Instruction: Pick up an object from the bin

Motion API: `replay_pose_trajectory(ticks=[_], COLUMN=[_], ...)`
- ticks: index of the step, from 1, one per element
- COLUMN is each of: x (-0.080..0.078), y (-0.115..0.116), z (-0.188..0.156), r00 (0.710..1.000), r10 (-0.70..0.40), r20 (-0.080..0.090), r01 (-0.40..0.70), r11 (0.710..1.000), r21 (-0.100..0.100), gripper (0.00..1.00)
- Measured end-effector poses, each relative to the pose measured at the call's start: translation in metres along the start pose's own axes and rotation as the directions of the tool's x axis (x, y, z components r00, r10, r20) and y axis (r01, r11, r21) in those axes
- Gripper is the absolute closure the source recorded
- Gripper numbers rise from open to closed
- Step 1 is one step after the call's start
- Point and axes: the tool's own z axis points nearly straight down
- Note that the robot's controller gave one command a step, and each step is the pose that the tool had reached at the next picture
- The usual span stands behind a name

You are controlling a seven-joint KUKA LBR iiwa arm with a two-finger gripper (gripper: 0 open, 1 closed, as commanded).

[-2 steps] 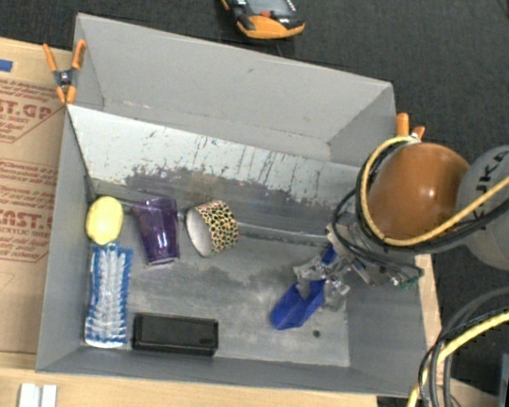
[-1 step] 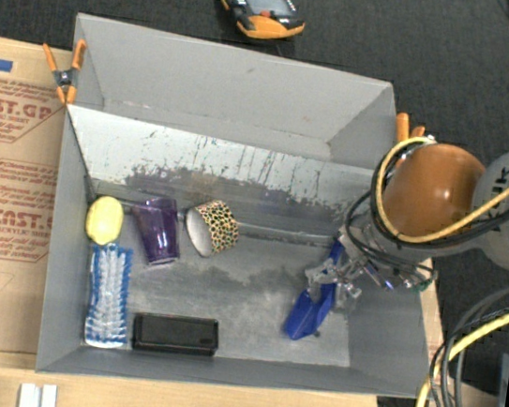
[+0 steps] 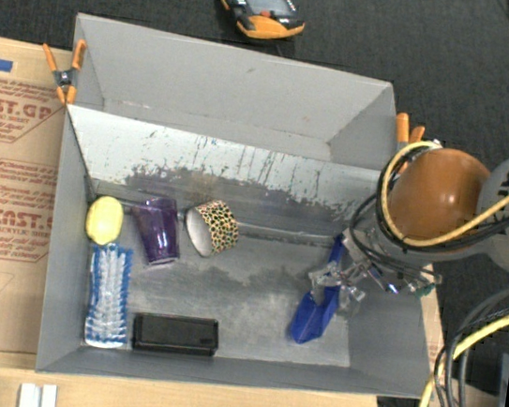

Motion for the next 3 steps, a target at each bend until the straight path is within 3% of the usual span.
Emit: replay_pose_trajectory(ticks=[1, 2, 3], x=[-0.008, -0.021, -0.019], y=[0.006, 0.014, 0.009], z=[0.004, -0.017, -0.051], r00=[0.999, 0.978, 0.959], r10=[-0.046, -0.208, -0.283], r20=[-0.003, -0.003, 0.003], r01=[0.046, 0.208, 0.283], r11=[0.999, 0.978, 0.959], r21=[0.003, -0.007, -0.001], gripper=[1.0, 1.0, 1.0])
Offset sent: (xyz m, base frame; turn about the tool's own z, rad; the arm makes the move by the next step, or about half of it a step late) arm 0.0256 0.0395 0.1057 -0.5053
